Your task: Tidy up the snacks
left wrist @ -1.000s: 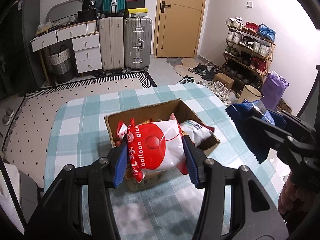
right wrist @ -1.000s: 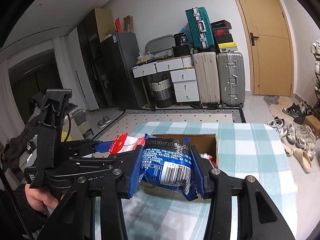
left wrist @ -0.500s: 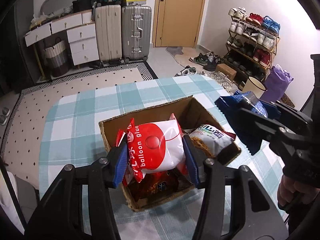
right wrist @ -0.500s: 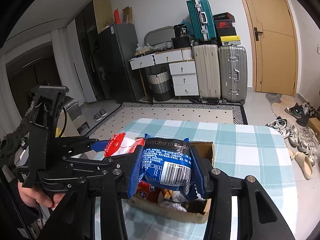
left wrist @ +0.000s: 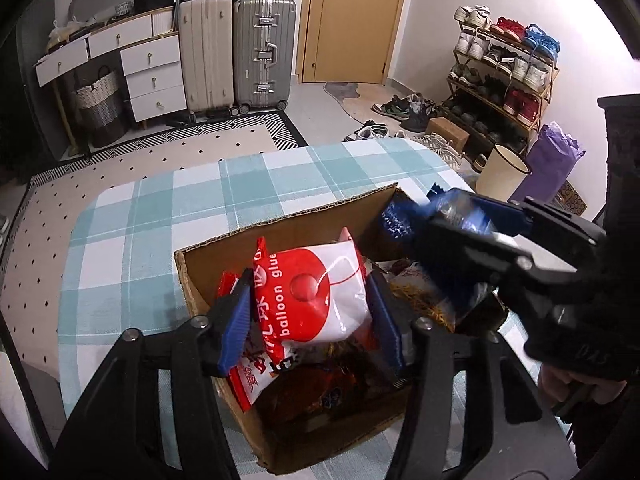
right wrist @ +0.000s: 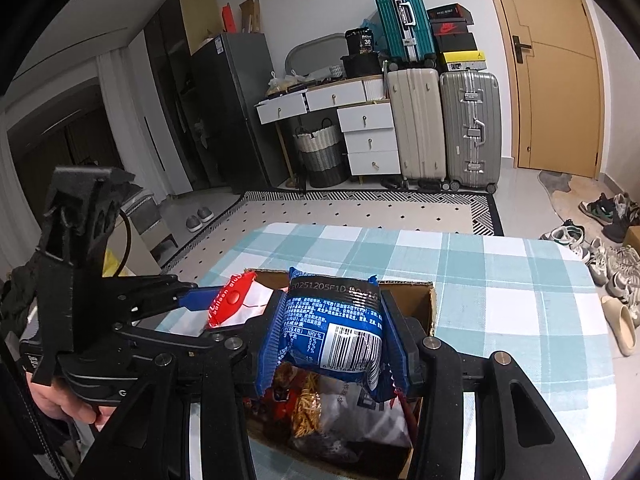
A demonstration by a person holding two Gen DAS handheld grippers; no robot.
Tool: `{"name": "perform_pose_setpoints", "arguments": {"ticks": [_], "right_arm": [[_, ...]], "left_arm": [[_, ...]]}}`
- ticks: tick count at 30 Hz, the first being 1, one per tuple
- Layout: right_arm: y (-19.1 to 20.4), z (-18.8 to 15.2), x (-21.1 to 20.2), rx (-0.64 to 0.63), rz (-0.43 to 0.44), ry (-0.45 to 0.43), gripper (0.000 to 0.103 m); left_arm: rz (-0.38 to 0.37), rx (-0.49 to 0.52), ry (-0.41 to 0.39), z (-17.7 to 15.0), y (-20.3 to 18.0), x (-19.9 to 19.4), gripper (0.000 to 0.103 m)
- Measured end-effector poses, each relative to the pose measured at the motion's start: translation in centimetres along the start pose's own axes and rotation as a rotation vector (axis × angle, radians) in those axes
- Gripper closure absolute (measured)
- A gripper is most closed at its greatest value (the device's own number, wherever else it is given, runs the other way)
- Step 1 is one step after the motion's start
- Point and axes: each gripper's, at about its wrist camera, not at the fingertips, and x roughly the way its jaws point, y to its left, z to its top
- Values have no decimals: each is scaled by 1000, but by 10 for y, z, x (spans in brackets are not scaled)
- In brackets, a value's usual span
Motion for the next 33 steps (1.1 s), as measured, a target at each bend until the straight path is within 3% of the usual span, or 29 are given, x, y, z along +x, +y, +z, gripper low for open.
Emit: {"name": "perform_pose_setpoints", "arguments": {"ticks": [3,5,8,14,24,33], "right_arm": [[0,-3,2,-15,-14,1,50],[-2,-4,1,-7,-9,-12,39],[-4,-6,-9,5,-22,-31,38],[-3,-9,-39,27,-40,-73,37],[14,-34,-108,26,-70,-197,32],[50,-65,-172,-35,-70,-307,17]], "left_arm": [[25,14,16,-1,0,5,39],[12,14,14,-4,0,3,38],[28,20,3,-7,0,-3,31],[45,-6,-37,-14,2,-28,28],[100,-66,-180,-47,0,-93,20],[157,-76,-237,-78,-13,-140,17]]}}
